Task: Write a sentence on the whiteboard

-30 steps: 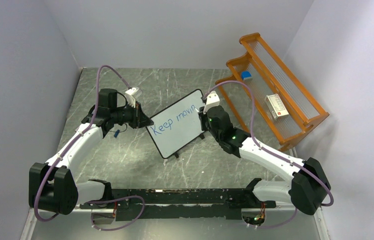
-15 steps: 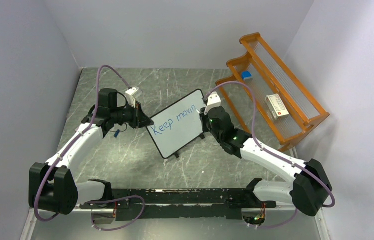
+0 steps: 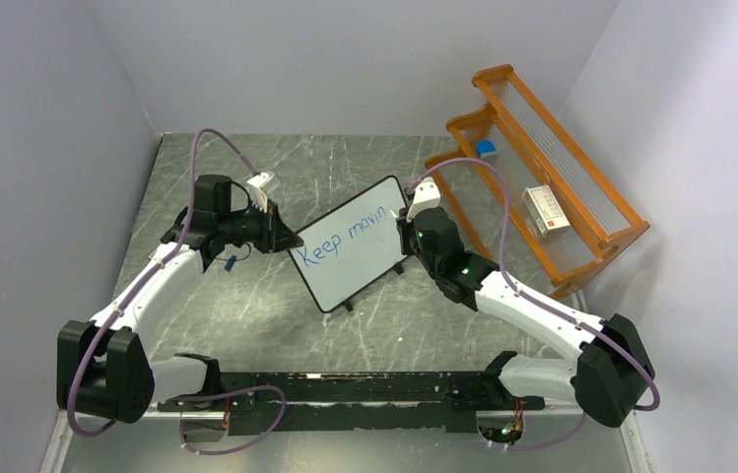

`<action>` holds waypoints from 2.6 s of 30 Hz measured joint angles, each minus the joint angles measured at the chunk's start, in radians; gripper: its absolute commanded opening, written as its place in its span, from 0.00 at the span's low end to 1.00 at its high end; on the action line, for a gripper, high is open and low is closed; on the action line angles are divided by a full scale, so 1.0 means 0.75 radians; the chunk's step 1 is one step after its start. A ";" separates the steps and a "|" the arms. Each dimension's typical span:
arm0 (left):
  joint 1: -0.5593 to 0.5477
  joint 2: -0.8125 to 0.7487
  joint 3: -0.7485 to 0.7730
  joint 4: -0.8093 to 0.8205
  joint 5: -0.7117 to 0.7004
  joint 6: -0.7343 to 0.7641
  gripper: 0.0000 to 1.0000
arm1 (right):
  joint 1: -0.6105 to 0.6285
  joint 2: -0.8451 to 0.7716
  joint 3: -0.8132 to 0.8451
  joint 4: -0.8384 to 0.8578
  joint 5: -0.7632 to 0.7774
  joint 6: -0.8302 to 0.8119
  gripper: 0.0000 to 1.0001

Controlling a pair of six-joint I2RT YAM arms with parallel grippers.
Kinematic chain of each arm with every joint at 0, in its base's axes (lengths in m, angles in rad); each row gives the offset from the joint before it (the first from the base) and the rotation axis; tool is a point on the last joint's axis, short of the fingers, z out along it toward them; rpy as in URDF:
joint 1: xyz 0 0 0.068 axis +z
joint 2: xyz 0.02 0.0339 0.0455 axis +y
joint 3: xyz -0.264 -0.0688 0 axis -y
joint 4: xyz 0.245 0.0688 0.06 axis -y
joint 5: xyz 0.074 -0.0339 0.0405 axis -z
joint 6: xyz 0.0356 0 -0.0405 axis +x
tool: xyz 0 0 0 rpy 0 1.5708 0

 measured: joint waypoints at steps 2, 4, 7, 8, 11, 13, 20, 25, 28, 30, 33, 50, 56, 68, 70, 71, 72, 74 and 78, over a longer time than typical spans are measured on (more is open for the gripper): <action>0.000 0.000 0.000 0.000 0.000 0.000 0.05 | -0.002 0.012 0.000 0.006 -0.004 0.000 0.00; 0.000 0.000 0.000 0.000 0.000 0.000 0.05 | -0.004 0.023 0.001 0.012 -0.008 -0.003 0.00; 0.000 0.000 0.000 0.001 -0.001 0.000 0.05 | -0.006 0.036 0.002 0.020 -0.008 -0.006 0.00; 0.000 0.001 0.000 0.001 -0.001 0.000 0.05 | -0.008 0.037 0.003 0.022 -0.008 -0.006 0.00; 0.000 0.003 0.004 -0.001 -0.001 0.000 0.05 | -0.014 0.041 0.003 0.032 -0.008 -0.010 0.00; 0.000 0.008 0.009 -0.002 0.000 0.000 0.05 | -0.018 0.046 0.005 0.033 -0.009 -0.011 0.00; -0.003 0.009 0.010 -0.005 0.000 -0.001 0.05 | -0.027 0.058 0.020 0.055 -0.014 -0.019 0.00; -0.003 0.009 0.010 -0.006 0.000 0.000 0.05 | -0.027 0.058 0.025 0.071 -0.035 -0.022 0.00; -0.003 0.009 0.010 -0.006 -0.001 -0.001 0.05 | -0.027 0.058 0.026 0.072 -0.048 -0.026 0.00; -0.003 0.009 0.010 -0.006 -0.001 0.000 0.05 | -0.027 0.058 0.028 0.071 -0.054 -0.027 0.00; -0.003 0.009 0.010 -0.006 -0.001 0.000 0.05 | -0.028 0.058 0.031 0.070 -0.068 -0.028 0.00; -0.003 0.009 0.011 -0.007 -0.002 0.000 0.05 | -0.028 0.037 0.011 0.016 -0.082 -0.009 0.00; -0.003 0.009 0.011 -0.007 -0.002 0.000 0.05 | -0.028 0.032 0.007 -0.005 -0.077 -0.003 0.00; -0.003 0.009 0.011 -0.007 -0.002 0.000 0.05 | -0.028 0.043 0.007 0.006 -0.052 0.001 0.00; -0.003 0.009 0.011 -0.007 -0.002 0.000 0.05 | -0.029 0.045 0.007 0.011 -0.045 0.001 0.00; -0.003 0.009 0.011 -0.007 -0.002 0.000 0.05 | -0.029 0.046 0.007 0.015 -0.041 0.001 0.00; -0.003 0.009 0.011 -0.007 -0.002 0.000 0.05 | -0.029 0.048 0.008 0.017 -0.039 0.001 0.00; -0.004 0.009 0.011 -0.007 -0.002 -0.001 0.05 | -0.029 0.051 0.008 0.025 -0.037 0.001 0.00; -0.005 0.009 0.011 -0.007 -0.002 -0.001 0.05 | -0.029 0.060 0.013 0.031 -0.035 -0.001 0.00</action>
